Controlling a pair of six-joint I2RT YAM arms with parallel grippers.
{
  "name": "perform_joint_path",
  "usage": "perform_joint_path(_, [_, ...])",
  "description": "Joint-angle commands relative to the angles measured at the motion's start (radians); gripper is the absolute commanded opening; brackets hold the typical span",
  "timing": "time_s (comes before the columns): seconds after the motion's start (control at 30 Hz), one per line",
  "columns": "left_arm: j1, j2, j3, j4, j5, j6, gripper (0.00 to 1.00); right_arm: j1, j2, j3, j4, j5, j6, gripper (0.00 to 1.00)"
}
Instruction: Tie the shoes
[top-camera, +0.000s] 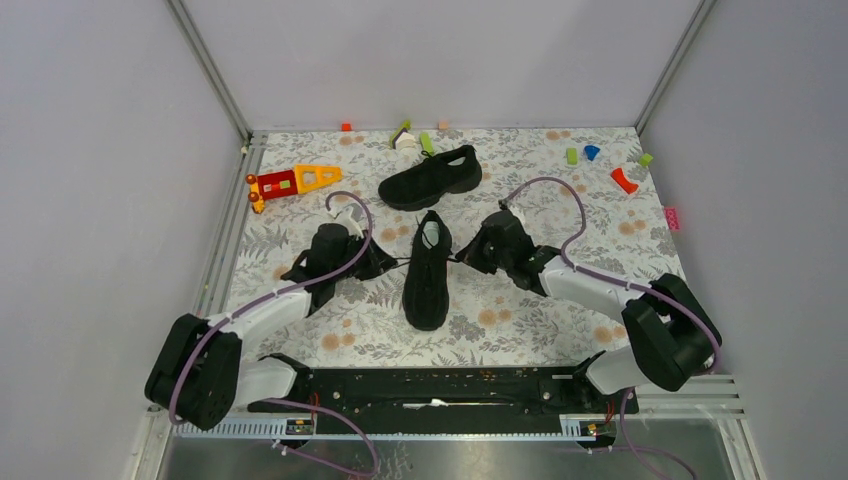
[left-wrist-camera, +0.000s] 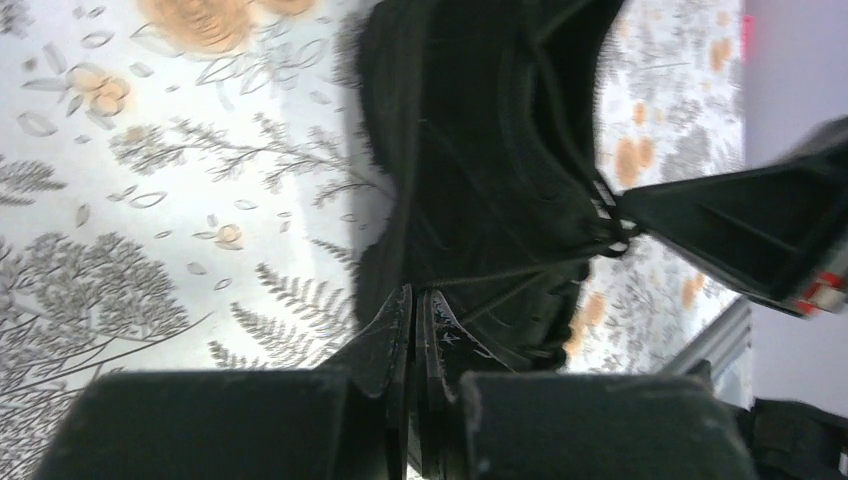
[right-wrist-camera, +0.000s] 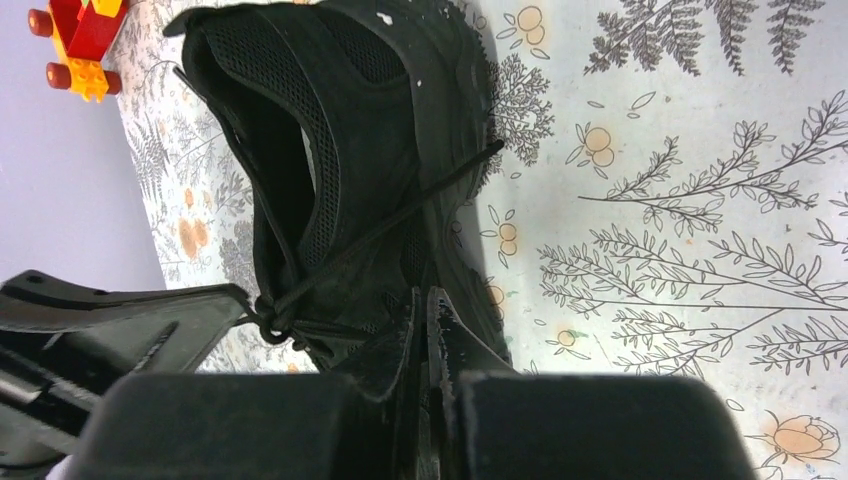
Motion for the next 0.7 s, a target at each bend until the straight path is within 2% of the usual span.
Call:
perform_joint_path(0.0, [0.020, 0.082, 0.034, -0.057, -0.122, -0.005, 0.00, 0.006, 0.031, 0.078, -0.092, 0.078, -0.015, 0.00])
perform_joint_path(0.13, [0.054, 0.162, 0.068, -0.119, -0.195, -0.024, 0.00, 0.014, 0.058, 0.119, -0.188, 0.150, 0.010, 0.00])
perform_joint_path(0.27, [0.072, 0.218, 0.092, -0.124, -0.204, -0.033, 0.00, 0.035, 0.090, 0.195, -0.355, 0.286, 0.053, 0.00])
perform_joint_path(0.4, [0.072, 0.262, 0.118, -0.126, -0.209, -0.040, 0.00, 0.058, 0.133, 0.258, -0.437, 0.354, 0.076, 0.00])
perform_joint_path(0.57, [0.074, 0.293, 0.131, -0.164, -0.321, -0.064, 0.00, 0.074, 0.177, 0.369, -0.673, 0.495, 0.171, 0.00])
perform_joint_path(0.67, [0.075, 0.306, 0.144, -0.188, -0.344, -0.078, 0.00, 0.078, 0.204, 0.406, -0.739, 0.525, 0.202, 0.00])
